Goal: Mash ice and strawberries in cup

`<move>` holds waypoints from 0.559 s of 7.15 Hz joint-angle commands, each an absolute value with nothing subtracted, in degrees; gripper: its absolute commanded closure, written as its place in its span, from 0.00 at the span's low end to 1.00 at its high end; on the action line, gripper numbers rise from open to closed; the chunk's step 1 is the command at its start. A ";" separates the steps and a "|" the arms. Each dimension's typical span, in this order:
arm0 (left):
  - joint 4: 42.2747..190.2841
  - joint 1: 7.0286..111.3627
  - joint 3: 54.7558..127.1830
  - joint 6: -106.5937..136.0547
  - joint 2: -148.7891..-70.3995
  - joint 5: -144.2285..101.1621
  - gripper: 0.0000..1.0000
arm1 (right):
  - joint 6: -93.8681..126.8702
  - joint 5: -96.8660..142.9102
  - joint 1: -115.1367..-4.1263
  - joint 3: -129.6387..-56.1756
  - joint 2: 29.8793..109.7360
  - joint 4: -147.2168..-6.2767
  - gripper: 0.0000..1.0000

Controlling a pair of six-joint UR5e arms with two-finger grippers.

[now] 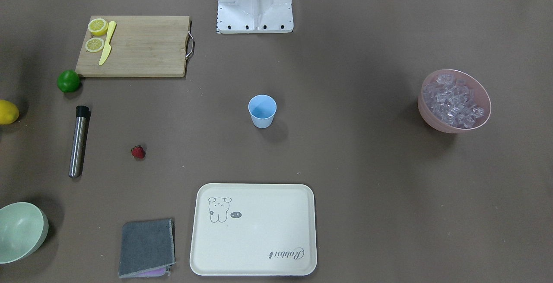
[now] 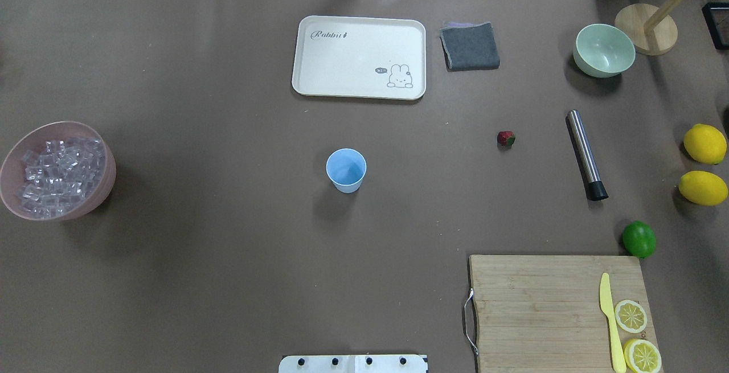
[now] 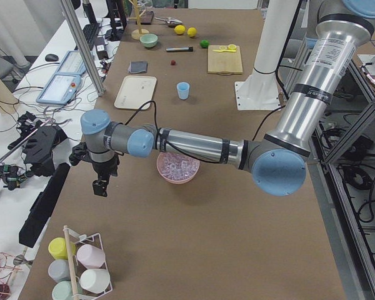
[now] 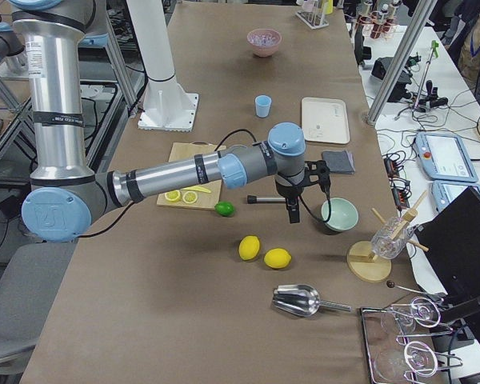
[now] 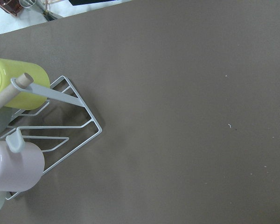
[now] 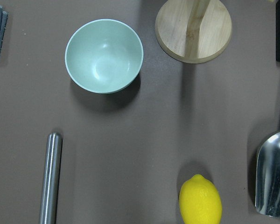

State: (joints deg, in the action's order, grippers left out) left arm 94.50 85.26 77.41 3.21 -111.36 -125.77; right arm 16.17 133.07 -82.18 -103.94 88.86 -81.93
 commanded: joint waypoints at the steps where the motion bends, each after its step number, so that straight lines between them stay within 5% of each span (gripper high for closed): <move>1: 94.40 85.08 80.13 3.16 -111.44 -125.25 0.02 | 16.17 133.15 -82.18 -104.15 89.03 -82.00 0.00; 4: 93.96 84.55 82.44 3.08 -111.45 -115.66 0.02 | 16.17 133.15 -82.09 -104.15 89.03 -82.00 0.00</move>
State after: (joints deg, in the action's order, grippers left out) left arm 94.05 84.79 82.05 3.03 -111.40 -117.25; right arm 16.17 133.15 -82.12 -104.15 89.03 -82.00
